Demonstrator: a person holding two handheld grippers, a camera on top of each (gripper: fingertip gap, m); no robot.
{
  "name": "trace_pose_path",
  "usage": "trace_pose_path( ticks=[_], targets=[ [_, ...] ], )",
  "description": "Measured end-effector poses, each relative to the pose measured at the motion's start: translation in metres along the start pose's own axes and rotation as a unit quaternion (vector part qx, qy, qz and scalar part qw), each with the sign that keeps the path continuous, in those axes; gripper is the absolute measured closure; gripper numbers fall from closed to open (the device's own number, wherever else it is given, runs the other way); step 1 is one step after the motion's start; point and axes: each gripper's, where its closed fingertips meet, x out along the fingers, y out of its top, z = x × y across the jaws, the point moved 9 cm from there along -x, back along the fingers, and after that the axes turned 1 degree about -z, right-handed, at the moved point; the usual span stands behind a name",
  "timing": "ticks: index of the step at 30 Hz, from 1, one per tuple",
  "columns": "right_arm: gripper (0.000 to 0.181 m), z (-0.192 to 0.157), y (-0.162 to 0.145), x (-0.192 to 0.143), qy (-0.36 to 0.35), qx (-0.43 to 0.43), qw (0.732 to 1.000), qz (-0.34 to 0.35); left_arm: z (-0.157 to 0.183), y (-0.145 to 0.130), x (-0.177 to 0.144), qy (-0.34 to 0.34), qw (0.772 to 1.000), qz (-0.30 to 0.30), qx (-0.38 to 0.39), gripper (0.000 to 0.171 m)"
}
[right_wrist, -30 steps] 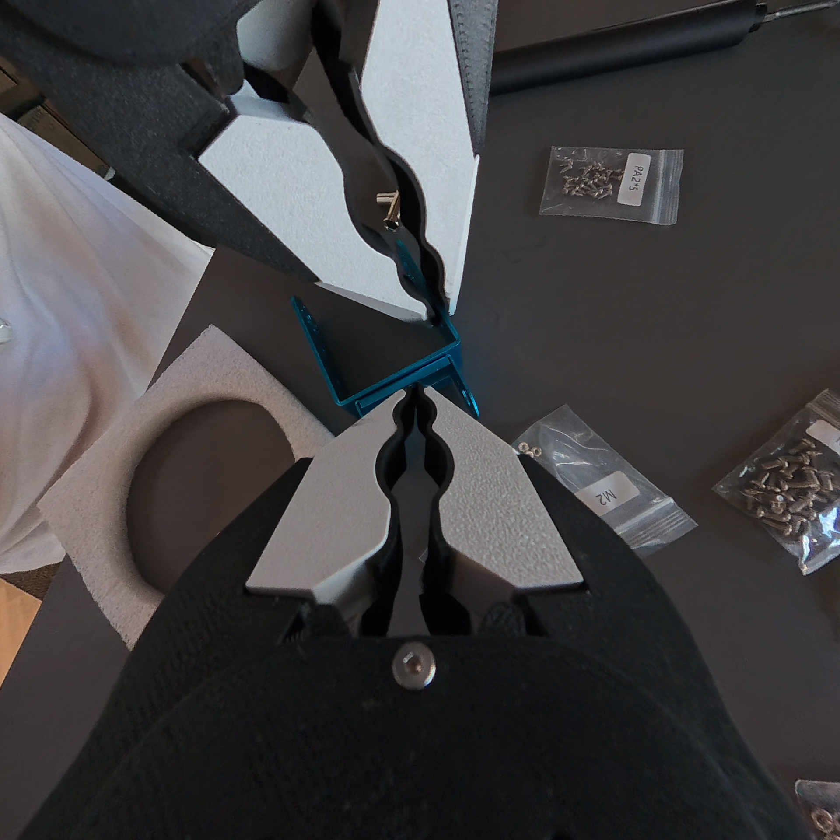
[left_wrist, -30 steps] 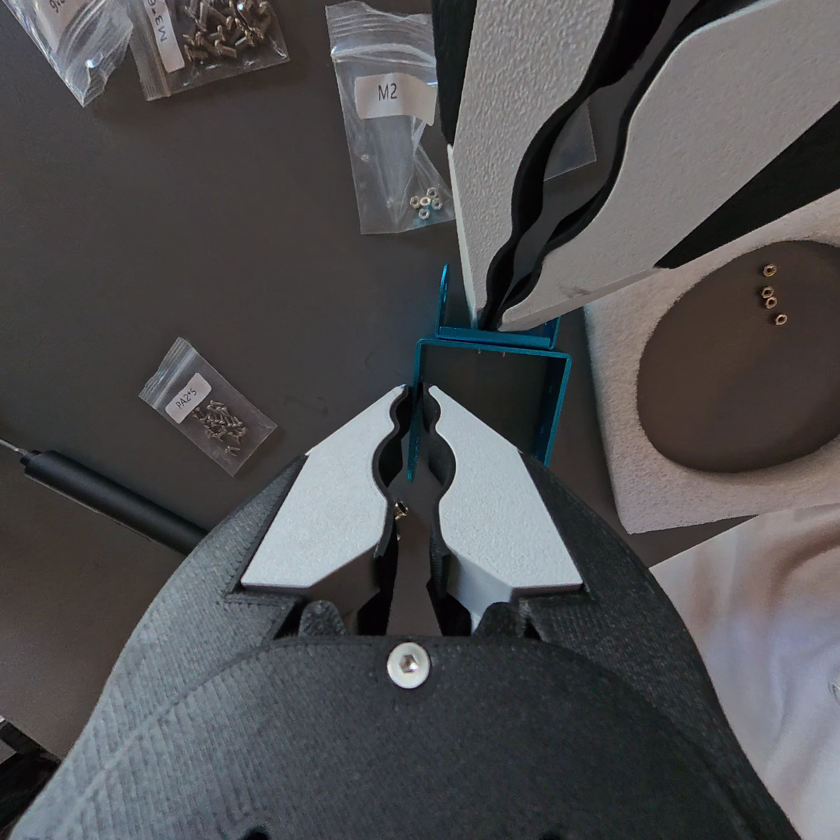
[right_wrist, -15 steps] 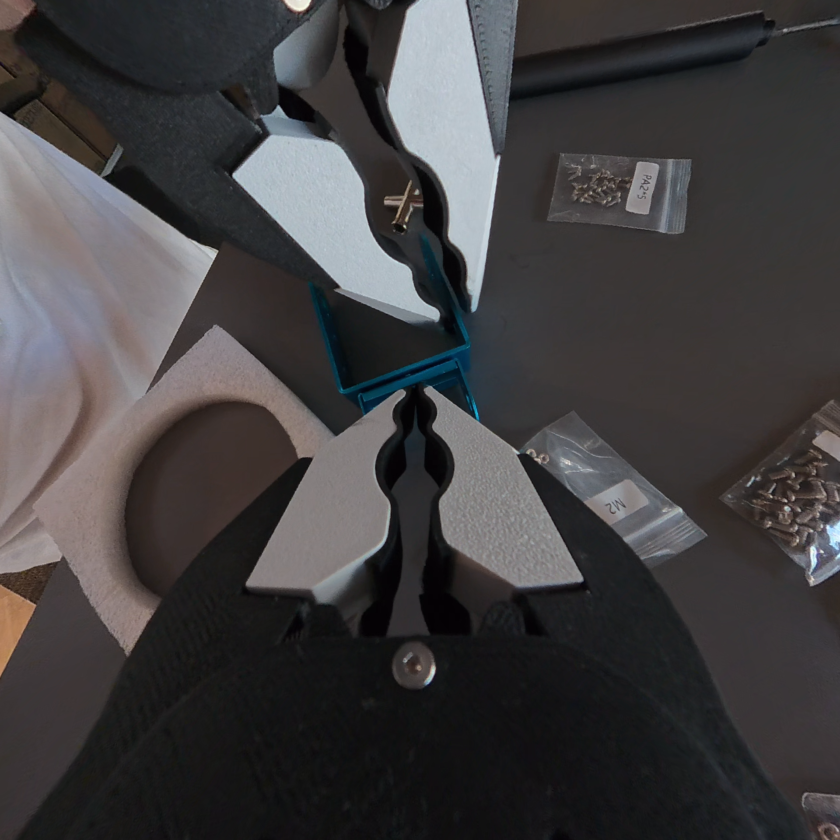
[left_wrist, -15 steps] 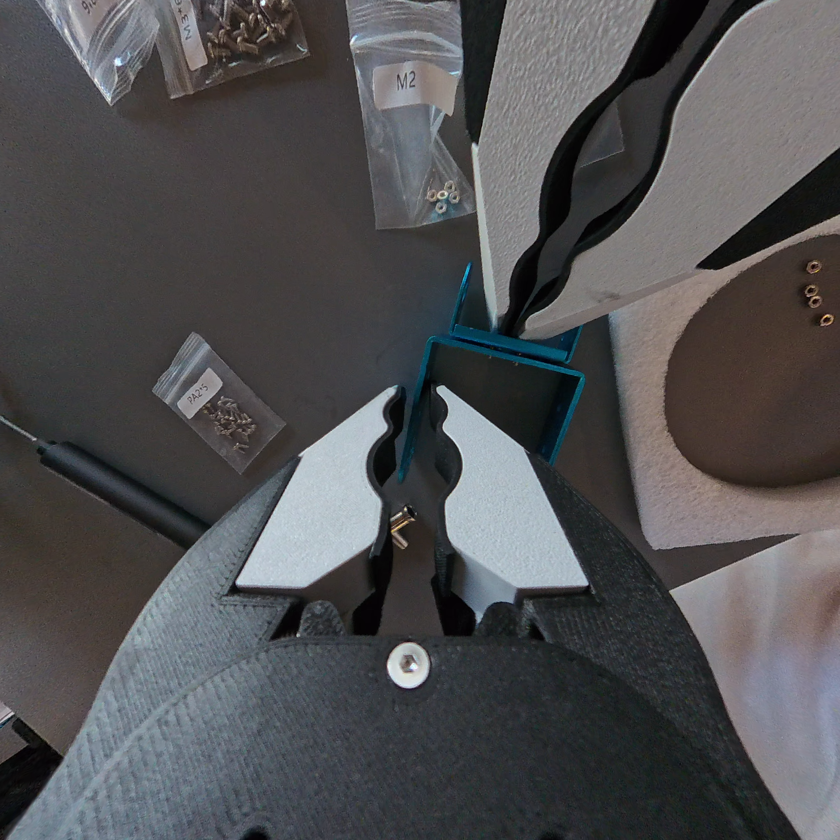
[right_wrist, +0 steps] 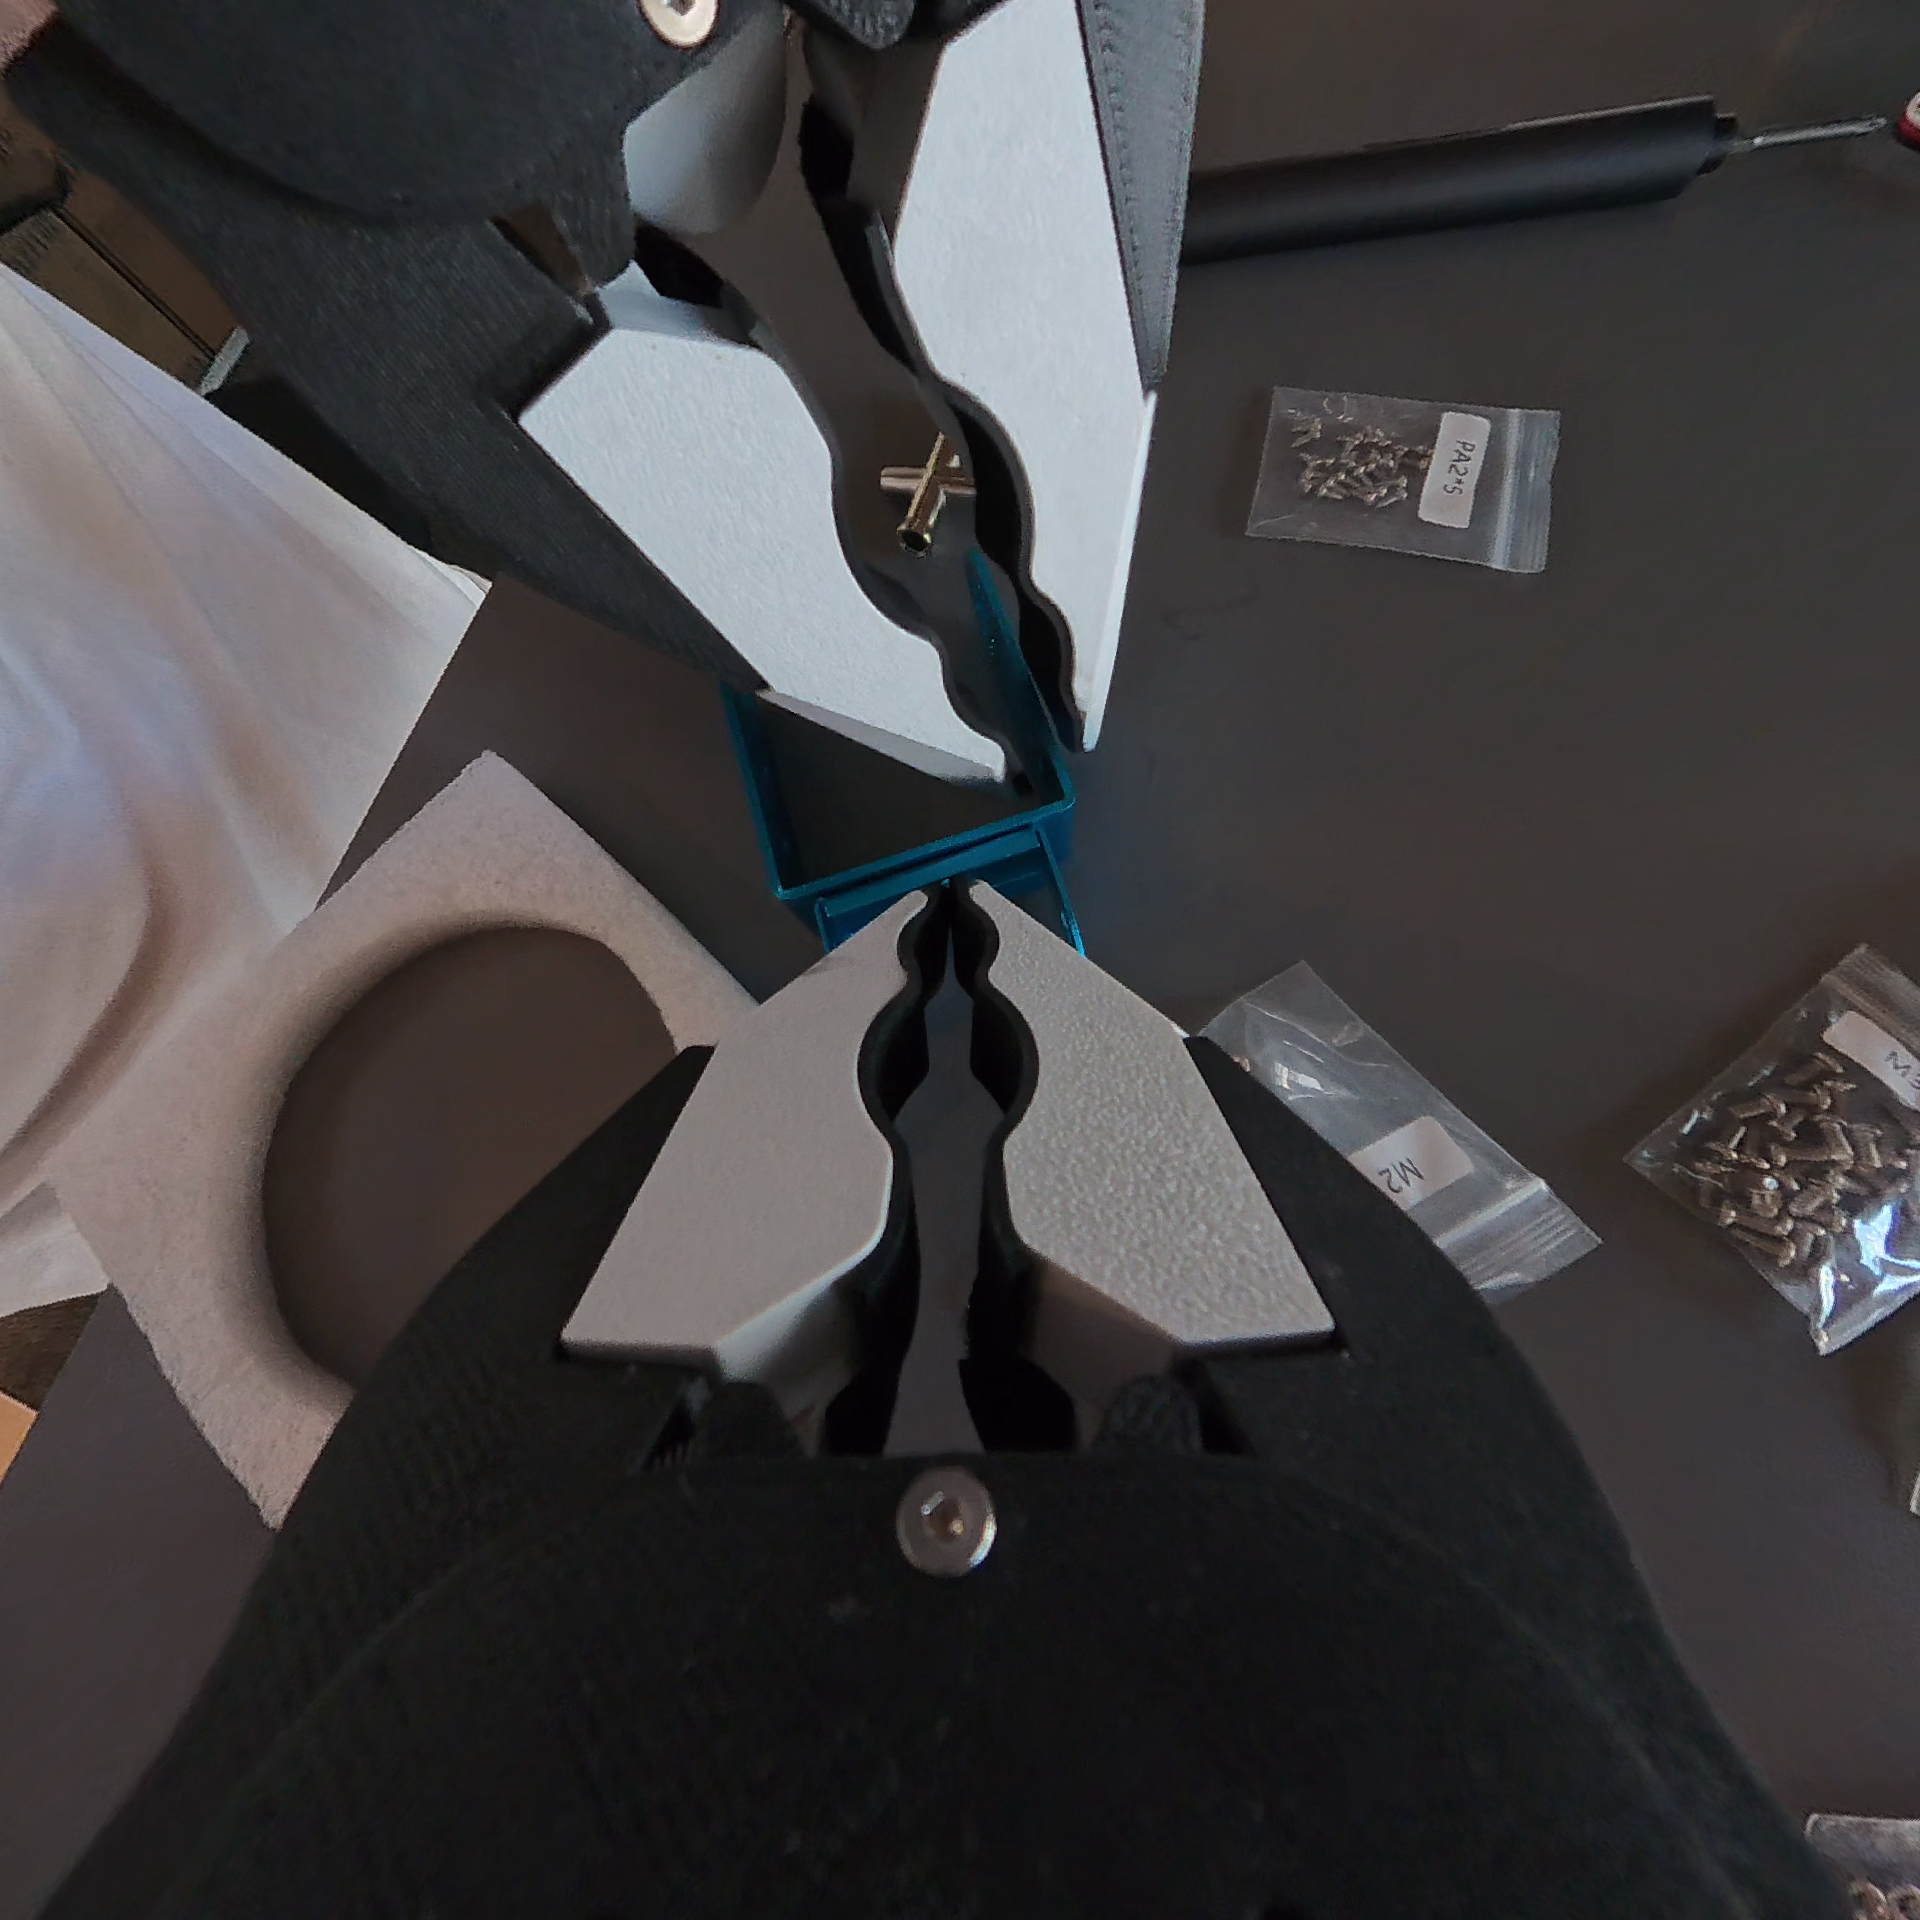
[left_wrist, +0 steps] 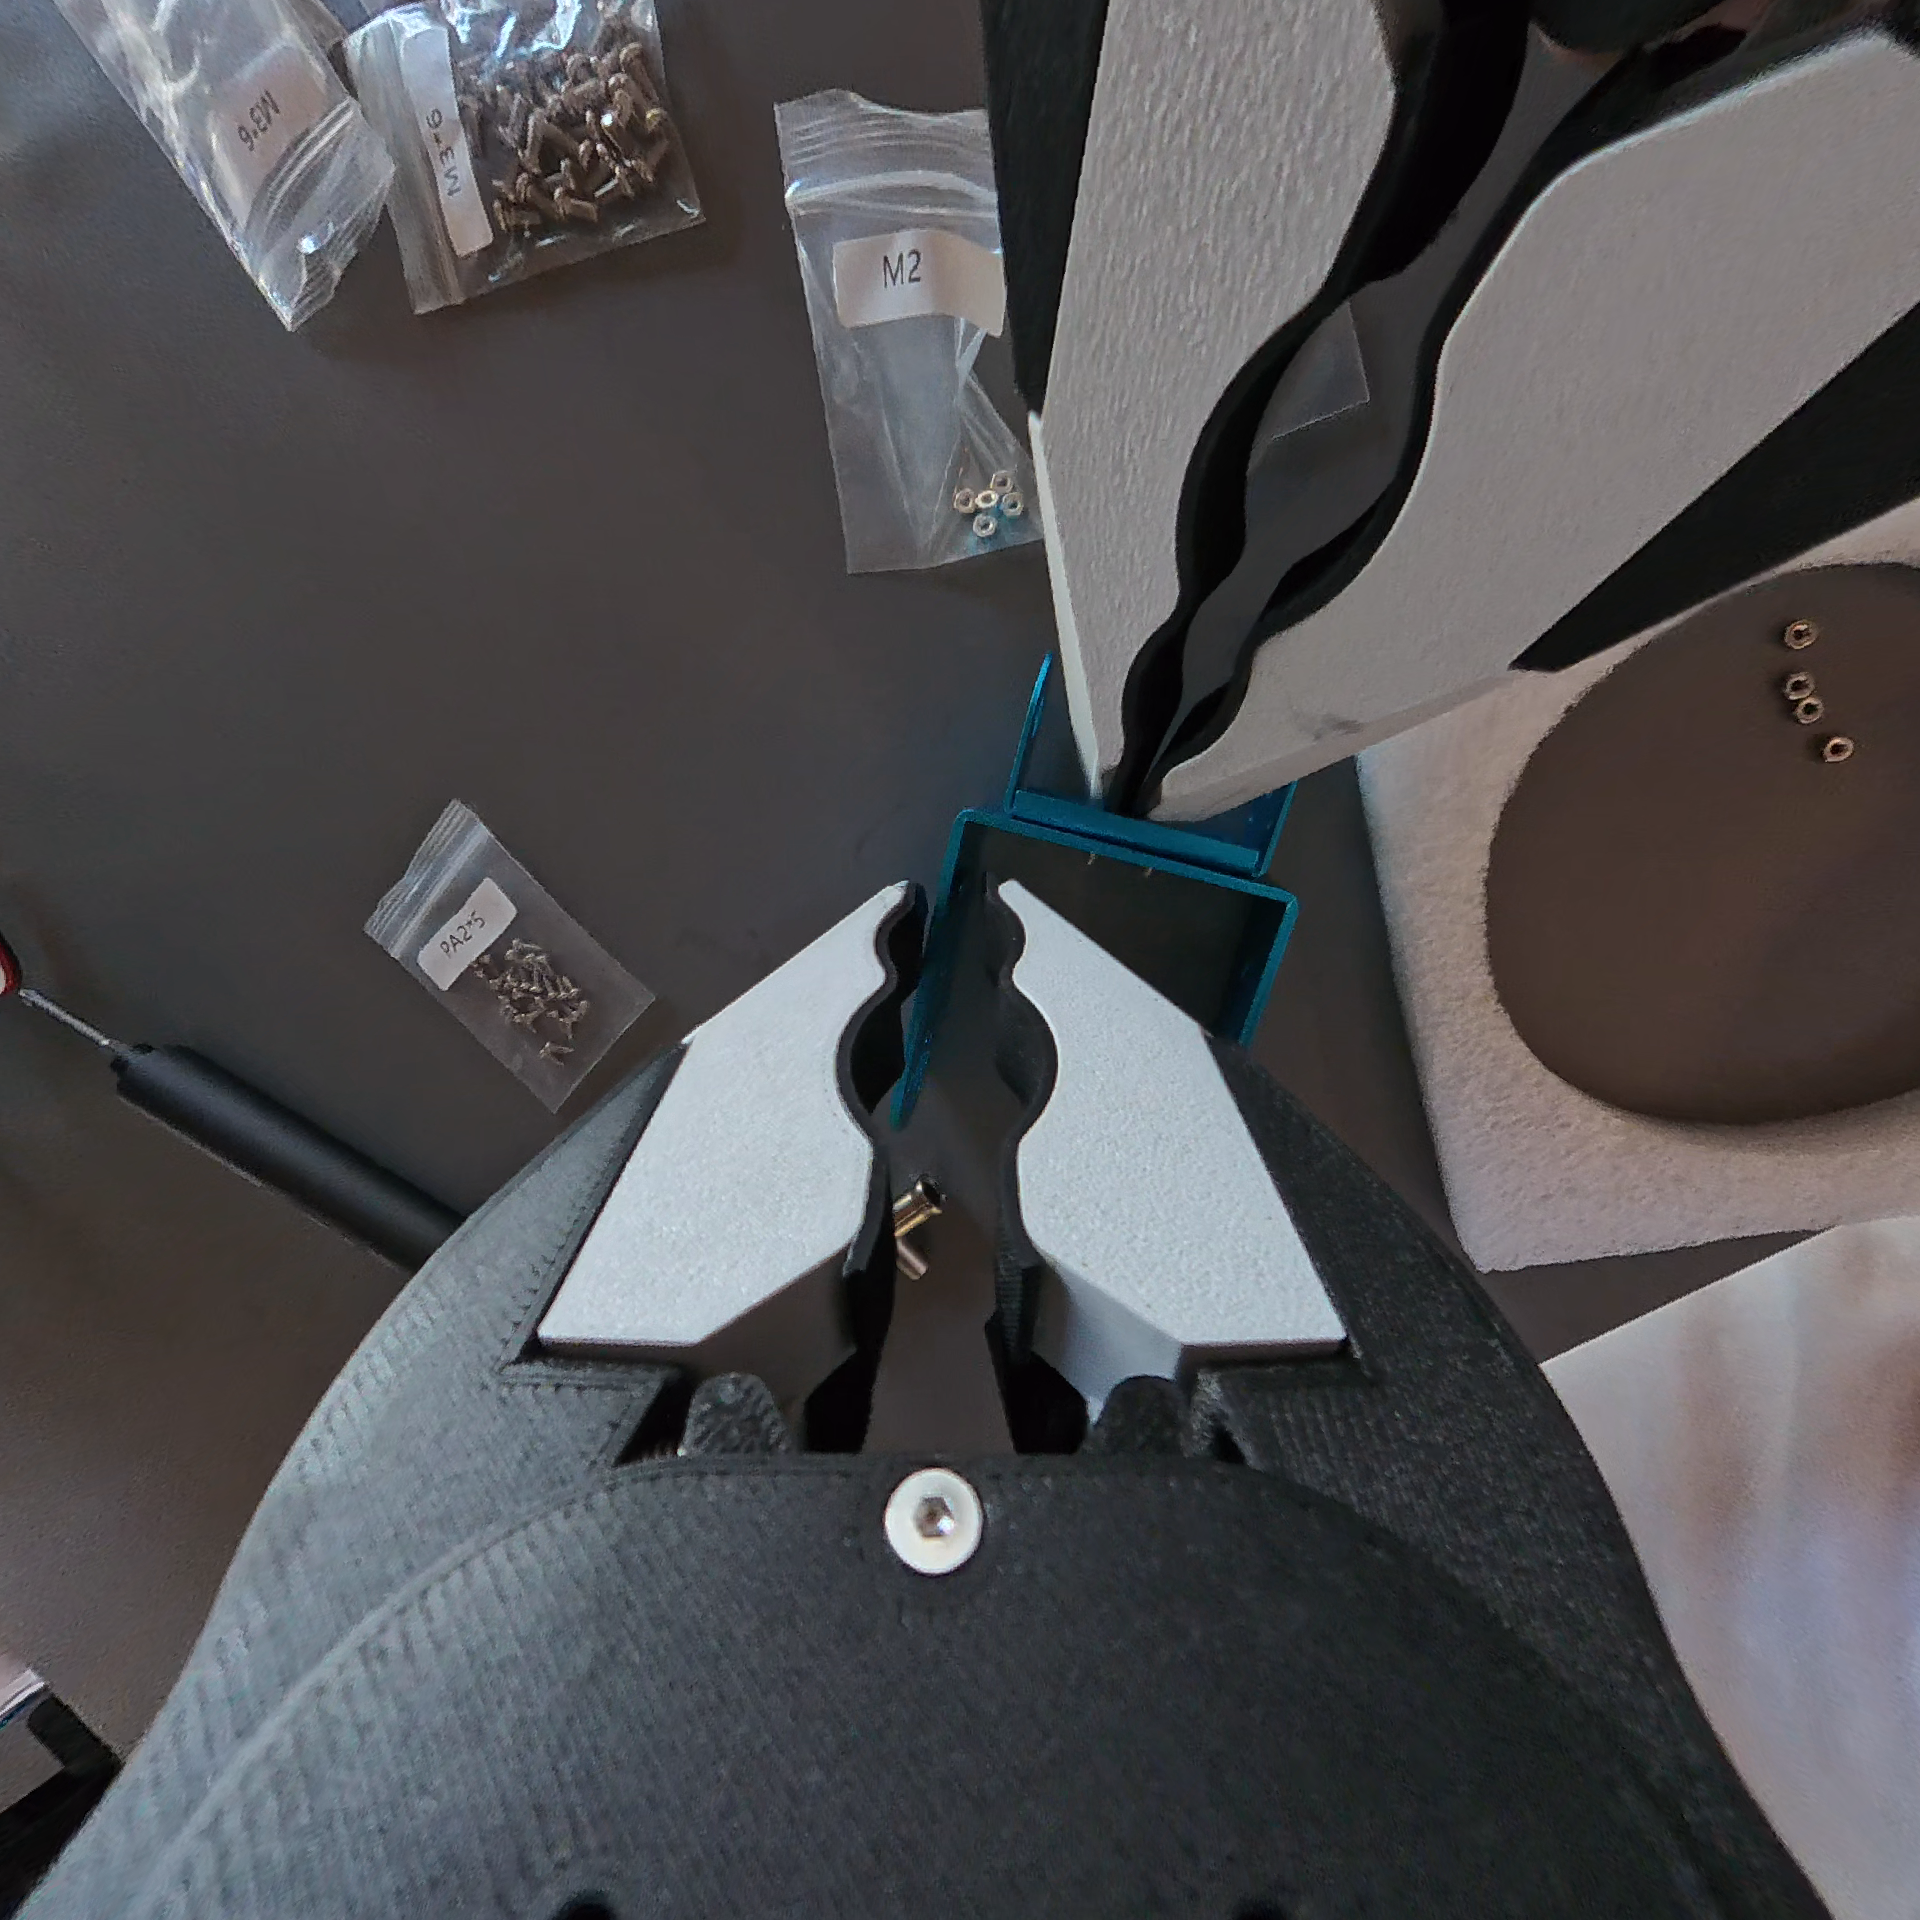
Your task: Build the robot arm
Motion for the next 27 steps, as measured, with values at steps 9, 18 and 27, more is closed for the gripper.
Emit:
trace_pose_path(
  ticks=[9, 18, 27],
  targets=[
    [0.181, -0.0012, 0.0006, 0.0003, 0.0, -0.004, 1.0, -0.004, 0.0011, 0.0008, -0.0023, 0.004, 1.0, 0.007, 0.004, 0.162],
    [0.181, -0.0018, 0.0003, 0.0, 0.0, -0.007, 1.0, -0.006, 0.0031, 0.0005, -0.0057, 0.01, 1.0, 0.006, 0.008, 0.162],
    [0.181, -0.0016, 0.0005, -0.0004, -0.001, -0.007, 1.0, -0.005, 0.0021, -0.0021, -0.008, 0.009, 1.0, 0.002, 0.004, 0.161]
  ],
)
